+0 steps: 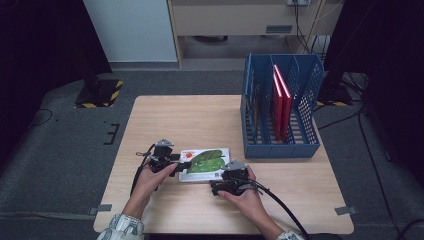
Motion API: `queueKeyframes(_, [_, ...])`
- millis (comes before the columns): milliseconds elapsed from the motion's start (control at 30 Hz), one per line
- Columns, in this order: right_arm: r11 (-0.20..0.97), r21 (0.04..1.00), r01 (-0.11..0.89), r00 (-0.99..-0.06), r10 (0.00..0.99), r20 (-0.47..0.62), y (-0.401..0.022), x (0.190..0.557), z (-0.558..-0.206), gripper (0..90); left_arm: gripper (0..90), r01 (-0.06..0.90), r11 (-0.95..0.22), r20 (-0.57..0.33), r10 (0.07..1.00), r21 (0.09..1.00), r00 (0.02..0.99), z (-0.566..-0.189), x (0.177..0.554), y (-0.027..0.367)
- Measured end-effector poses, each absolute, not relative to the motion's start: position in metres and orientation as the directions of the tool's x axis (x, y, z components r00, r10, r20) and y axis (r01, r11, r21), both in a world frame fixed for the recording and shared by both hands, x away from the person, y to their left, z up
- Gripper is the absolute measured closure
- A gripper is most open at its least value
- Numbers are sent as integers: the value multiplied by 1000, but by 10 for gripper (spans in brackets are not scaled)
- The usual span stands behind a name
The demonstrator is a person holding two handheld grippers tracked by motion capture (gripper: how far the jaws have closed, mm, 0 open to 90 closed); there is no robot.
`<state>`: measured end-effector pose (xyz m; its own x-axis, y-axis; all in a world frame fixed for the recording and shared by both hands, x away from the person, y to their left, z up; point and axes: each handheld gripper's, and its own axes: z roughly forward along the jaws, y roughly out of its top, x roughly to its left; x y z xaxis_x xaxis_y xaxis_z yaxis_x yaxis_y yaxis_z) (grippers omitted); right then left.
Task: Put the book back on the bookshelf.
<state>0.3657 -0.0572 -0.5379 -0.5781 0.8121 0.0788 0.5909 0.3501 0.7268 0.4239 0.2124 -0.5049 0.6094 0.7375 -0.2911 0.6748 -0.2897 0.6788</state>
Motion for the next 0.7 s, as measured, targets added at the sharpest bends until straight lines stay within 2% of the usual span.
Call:
queueKeyframes(233, [368, 726, 581, -588, 807, 61, -57, 366, -538, 67, 245, 664, -293, -263, 753, 687, 604, -507, 427, 214])
queueKeyframes(367, [404, 717, 568, -600, 799, 25, -55, 365, -538, 66, 223, 654, -316, -219, 769, 687, 601, -511, 441, 210])
queueKeyframes(433, [417, 716, 560, -608, 794, 13, -56, 366, -539, 64, 222, 663, -306, -231, 771, 683, 594, -515, 447, 208])
queueKeyframes(567, [431, 713, 553, -623, 782, 11, -56, 369, -538, 51, 217, 642, -377, -167, 765, 668, 622, -521, 453, 198])
queueKeyframes(700, [436, 705, 559, -626, 780, 14, -56, 375, -538, 46, 210, 648, -367, -175, 769, 668, 615, -524, 456, 197])
